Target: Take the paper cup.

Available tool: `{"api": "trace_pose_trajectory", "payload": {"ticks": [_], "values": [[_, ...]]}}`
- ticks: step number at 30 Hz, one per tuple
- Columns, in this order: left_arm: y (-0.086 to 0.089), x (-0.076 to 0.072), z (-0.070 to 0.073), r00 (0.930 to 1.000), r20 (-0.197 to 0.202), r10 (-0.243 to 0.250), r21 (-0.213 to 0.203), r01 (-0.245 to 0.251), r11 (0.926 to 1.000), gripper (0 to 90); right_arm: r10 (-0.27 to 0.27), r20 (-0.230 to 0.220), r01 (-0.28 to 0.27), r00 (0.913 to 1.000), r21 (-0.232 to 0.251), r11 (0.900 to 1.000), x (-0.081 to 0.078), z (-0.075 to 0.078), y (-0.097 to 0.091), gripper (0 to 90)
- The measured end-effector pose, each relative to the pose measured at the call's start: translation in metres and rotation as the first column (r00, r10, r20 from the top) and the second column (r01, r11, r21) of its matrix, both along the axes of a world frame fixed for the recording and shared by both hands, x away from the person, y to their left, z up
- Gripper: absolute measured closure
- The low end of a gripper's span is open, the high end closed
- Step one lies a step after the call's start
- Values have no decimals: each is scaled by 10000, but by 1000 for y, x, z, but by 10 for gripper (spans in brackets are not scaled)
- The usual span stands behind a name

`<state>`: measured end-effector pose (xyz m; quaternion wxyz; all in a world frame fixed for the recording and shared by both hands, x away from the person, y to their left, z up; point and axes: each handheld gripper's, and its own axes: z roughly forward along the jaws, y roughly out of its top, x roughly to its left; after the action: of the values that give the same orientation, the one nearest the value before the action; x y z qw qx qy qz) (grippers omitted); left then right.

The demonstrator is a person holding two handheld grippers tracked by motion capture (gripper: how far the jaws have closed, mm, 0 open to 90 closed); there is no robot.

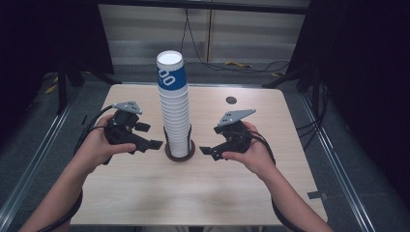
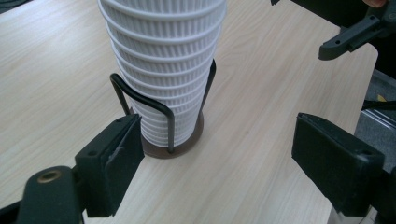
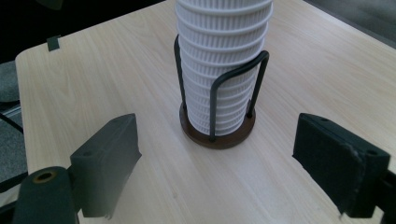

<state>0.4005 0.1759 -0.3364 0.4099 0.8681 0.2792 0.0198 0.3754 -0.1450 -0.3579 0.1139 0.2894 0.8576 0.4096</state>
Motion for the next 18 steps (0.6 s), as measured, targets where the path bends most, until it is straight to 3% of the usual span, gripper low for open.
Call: {"api": "trace_pose_trajectory", "payload": {"ticks": [6, 10, 17, 18], "values": [[0, 4, 9, 9999, 124, -45, 63, 44, 10000, 165, 140, 74, -140, 9999, -83, 9999, 3, 9, 7, 140], [1, 7, 15, 9999, 86, -57, -104, 58, 9999, 165, 165, 64, -164, 9998, -150, 9998, 7, 17, 11, 147], [4, 10, 26, 9998, 194, 38, -103, -36, 9999, 164, 171, 128, -169, 9998, -103, 9998, 11, 22, 18, 138], [5, 10, 30, 9998, 218, -5, -141, 8, 9999, 164, 236, 116, -237, 9997, 83, 9997, 12, 24, 21, 138]]}}
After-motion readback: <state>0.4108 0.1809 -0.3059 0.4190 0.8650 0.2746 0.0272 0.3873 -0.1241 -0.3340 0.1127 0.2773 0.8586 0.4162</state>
